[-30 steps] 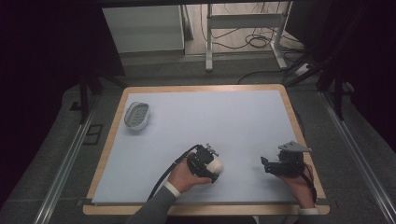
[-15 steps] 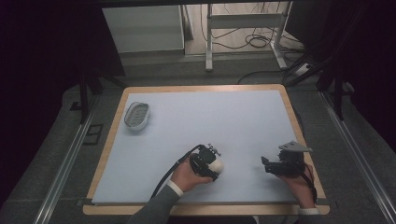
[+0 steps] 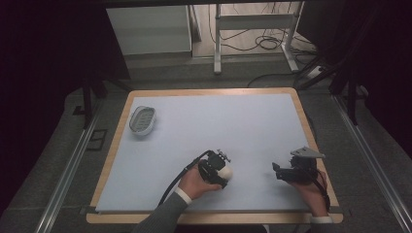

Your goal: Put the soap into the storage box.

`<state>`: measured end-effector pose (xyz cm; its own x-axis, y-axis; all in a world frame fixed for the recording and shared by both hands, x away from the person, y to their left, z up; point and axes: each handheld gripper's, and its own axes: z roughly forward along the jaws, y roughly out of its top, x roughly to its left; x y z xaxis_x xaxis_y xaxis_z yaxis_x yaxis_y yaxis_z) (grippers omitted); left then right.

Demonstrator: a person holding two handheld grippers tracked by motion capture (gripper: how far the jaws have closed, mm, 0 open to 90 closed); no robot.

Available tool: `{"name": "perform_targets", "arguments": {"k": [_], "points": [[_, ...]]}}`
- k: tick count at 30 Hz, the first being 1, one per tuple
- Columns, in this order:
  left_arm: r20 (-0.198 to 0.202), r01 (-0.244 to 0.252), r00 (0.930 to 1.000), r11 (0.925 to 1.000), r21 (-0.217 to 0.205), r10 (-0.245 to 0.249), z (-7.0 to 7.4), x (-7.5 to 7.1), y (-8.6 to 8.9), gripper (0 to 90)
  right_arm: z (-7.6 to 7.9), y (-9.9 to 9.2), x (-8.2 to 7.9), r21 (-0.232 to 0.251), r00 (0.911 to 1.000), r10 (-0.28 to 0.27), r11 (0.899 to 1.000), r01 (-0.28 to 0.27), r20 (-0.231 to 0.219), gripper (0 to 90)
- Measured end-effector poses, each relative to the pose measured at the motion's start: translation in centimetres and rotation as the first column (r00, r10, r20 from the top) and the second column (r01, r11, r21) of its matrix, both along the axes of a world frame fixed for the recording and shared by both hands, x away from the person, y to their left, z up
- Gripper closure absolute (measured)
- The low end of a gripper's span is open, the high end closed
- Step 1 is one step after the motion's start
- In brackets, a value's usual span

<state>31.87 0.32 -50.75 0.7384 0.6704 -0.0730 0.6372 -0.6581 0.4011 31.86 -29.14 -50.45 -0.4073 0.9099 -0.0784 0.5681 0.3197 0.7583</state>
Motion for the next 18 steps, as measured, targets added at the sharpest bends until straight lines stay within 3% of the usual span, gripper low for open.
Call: {"name": "perform_targets", "arguments": {"k": [5, 11, 18], "points": [[0.006, -0.006, 1.0000, 1.0000, 0.004, 0.006, 0.1, 0.1, 0.1, 47.7, 0.0, 0.1, 0.0, -0.002, 1.0000, 0.004, 1.000, -0.004, -0.001, 8.0], [-0.018, 0.025, 0.9995, 0.9996, 0.015, -0.025, 0.4, 0.5, 0.4, 48.2, 0.0, -0.1, 0.0, -0.001, 1.0000, -0.001, 1.000, 0.001, 0.000, 8.0], [-0.015, 0.045, 0.9989, 0.9989, -0.015, -0.045, 0.9, 0.8, 1.2, 48.6, 0.0, -0.2, 0.0, -0.004, 1.0000, 0.001, 1.000, -0.001, -0.001, 8.0]]}}
